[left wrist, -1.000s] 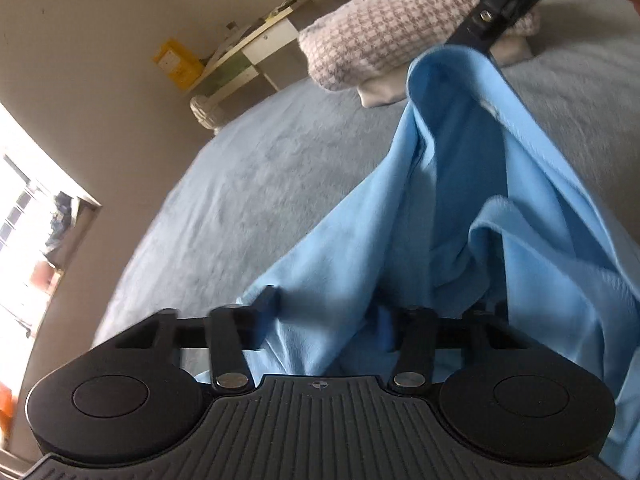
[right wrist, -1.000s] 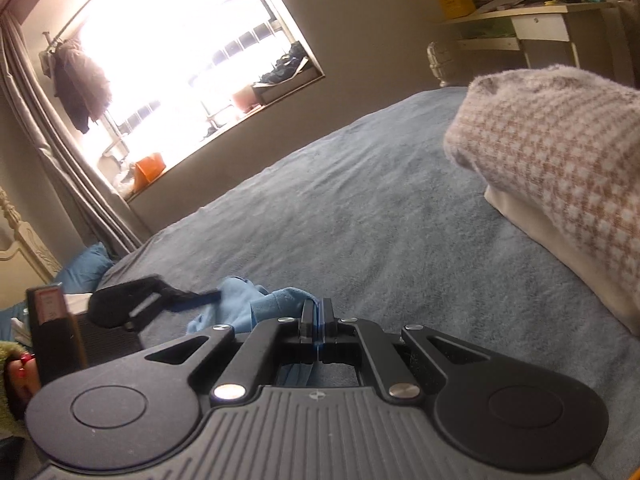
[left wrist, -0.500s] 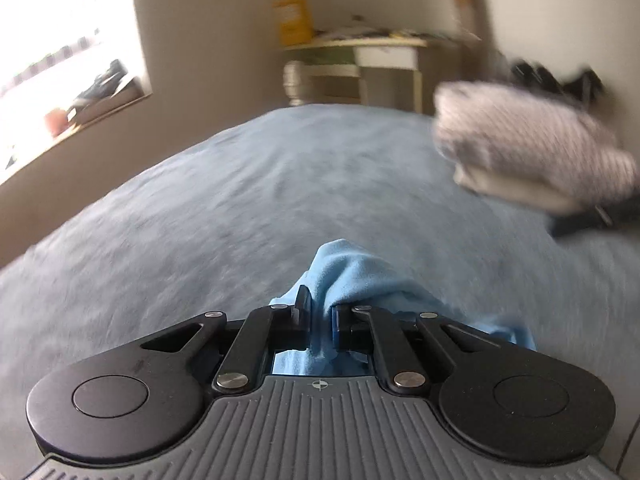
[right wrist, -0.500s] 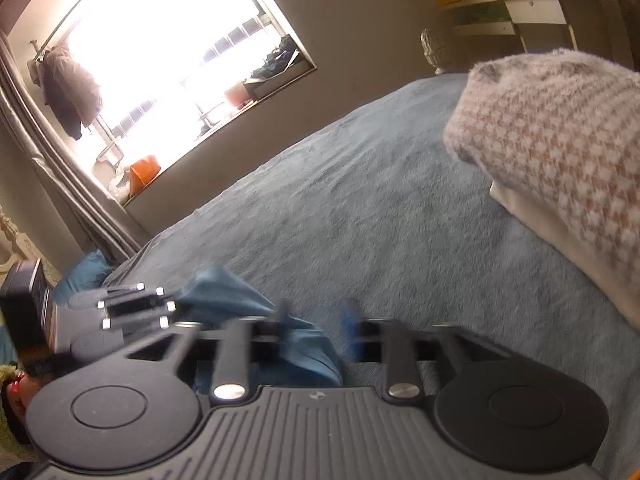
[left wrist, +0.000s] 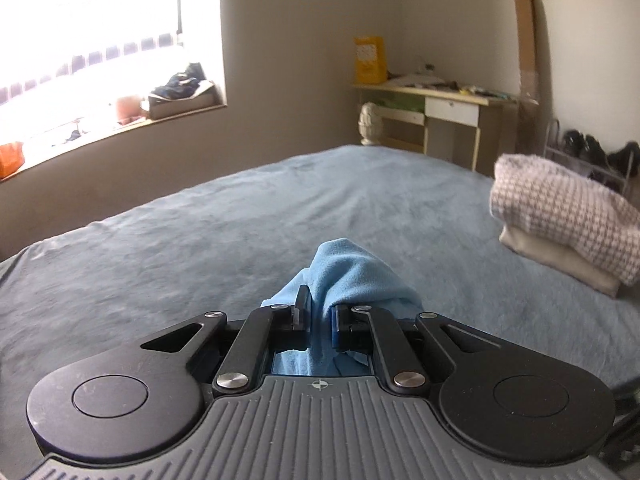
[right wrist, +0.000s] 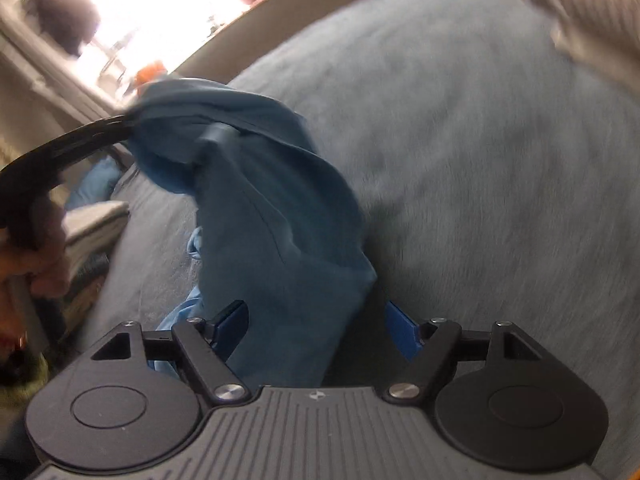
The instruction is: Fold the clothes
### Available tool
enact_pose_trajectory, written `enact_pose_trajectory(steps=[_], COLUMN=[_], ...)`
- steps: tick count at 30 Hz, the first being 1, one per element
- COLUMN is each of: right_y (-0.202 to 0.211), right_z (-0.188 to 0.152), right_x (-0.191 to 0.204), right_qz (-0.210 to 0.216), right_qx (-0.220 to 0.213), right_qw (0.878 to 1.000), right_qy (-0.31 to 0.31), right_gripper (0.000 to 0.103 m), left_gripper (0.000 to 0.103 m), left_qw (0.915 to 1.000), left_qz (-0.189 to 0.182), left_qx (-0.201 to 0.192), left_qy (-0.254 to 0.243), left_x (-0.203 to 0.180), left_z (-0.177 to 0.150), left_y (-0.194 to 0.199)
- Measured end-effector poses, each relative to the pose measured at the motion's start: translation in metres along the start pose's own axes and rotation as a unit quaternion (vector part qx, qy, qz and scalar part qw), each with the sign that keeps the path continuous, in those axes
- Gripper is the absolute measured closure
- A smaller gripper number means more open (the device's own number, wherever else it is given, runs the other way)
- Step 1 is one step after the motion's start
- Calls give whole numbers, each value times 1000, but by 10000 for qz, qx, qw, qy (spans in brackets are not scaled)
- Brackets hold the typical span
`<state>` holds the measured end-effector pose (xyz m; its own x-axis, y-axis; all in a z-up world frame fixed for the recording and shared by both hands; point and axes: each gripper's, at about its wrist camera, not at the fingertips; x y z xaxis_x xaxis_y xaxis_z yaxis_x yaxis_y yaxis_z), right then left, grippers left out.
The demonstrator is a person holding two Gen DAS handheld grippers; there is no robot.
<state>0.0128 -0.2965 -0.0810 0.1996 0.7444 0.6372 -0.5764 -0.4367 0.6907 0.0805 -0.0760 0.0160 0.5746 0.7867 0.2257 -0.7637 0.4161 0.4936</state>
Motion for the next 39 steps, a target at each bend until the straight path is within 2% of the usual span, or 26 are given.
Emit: enact_pose_trajectory(steps=[1,2,4,6,7,8,10,12,15,19,22,28,31,34,36,39], right_y=[-4,-8,-19,-28,-32,-32,-23,2,40,90,118,153,162,170,172,176], right_z=[0,0,4,7,8,9,10,13,16,17,16,9,2,-6,-12,-15], right_x=[-5,-10,-16,-15,-14,-12,-2,16,43,83,111,168,205,234,248,256], right_qz=[103,207,416,627,681,692,545,391,155,-179,-296,-264,-216,-181,-196,-202], right_qx=[-18,-32,6,87,152,143,-110,-627,-1402,-2469,-3011,-3633,-3871,-4007,-4071,-4105], right_qw=[9998,9992,9978,9967,9964,9965,9983,9968,9848,9475,9184,8706,8431,8209,8089,8003], right_qy=[-175,-342,-517,-503,-486,-444,-178,298,1014,2024,2551,3306,3725,4065,4237,4366], right_gripper=[29,39,46,65,84,95,97,98,98,98,98,98,98,98,98,98], left_gripper=[96,96,96,96,96,96,96,96,96,96,96,95,93,92,92,92], left_qw=[10000,9999,9998,9996,9995,9993,9987,9977,9957,9931,9934,9951,9949,9941,9936,9926], left_qz=[21,43,94,150,178,220,327,435,509,473,407,100,-115,-321,-395,-509], left_qx=[-25,-39,-62,-81,-76,-71,-77,-74,-47,-95,-193,-292,-326,-339,-343,-349], left_qy=[57,97,165,226,269,302,391,521,771,1067,1055,942,952,980,996,1045], left_x=[2,4,8,11,13,14,19,25,38,45,40,20,10,1,-3,-9], left_z=[-1,-2,-5,-9,-11,-14,-20,-26,-38,-52,-59,-69,-74,-79,-82,-87], left_y=[4,8,16,24,29,33,43,54,70,91,107,121,122,120,119,116])
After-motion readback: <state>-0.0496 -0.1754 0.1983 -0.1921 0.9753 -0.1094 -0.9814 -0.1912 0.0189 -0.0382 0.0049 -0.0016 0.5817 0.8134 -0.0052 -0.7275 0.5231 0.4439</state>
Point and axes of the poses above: each gripper's, at about its wrist camera, not at the fingertips, and y roughly against the way its jaws point, x to its left, z to its top, and after that the axes turned 12 degrees about -y, right-handed
